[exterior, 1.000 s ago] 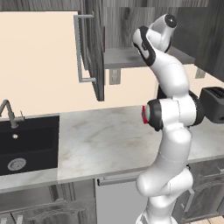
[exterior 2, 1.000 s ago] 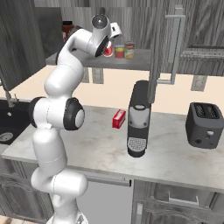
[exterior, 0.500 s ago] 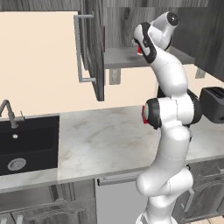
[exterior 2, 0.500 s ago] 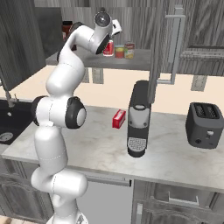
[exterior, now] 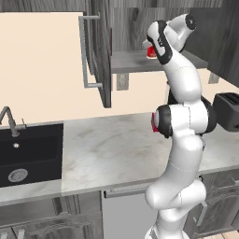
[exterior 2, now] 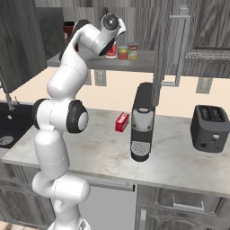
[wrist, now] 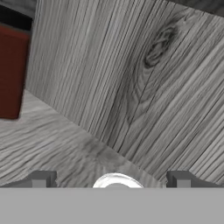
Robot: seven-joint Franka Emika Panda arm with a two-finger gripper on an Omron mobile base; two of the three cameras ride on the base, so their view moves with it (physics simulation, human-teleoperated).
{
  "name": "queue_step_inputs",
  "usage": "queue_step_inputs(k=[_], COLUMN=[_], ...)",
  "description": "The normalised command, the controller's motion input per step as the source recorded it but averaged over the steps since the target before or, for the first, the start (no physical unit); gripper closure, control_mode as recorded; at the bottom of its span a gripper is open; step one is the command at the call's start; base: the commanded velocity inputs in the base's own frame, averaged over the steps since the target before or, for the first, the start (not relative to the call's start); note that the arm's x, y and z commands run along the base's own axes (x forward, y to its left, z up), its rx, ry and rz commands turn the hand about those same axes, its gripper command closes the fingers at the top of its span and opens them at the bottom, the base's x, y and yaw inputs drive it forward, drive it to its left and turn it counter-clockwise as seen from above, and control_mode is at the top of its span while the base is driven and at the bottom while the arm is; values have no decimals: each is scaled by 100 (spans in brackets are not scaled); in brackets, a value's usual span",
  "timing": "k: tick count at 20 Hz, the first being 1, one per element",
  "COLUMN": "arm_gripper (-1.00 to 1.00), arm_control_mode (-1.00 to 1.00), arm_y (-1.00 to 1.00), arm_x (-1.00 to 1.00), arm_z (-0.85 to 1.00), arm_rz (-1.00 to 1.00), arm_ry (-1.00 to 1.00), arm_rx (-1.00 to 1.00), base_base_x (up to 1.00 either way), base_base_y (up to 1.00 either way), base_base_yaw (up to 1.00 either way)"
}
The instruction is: Pick the cans from the counter and place them in their designated side in the cabinet.
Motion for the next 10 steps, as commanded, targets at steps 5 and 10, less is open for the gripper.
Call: queue_step_inputs(k=[5,10], arm_gripper=[-100,-100], arm_control_mode=[-100,-100], arm_y=[4,0], arm_x=[-27,-42], arm_z=[-9,0], arm_rz=[11,11], arm_ry=[-16,-10], arm_rx=[0,-1], base_base_x=[0,0], base_base_y=[0,0], base_base_yaw=[0,0])
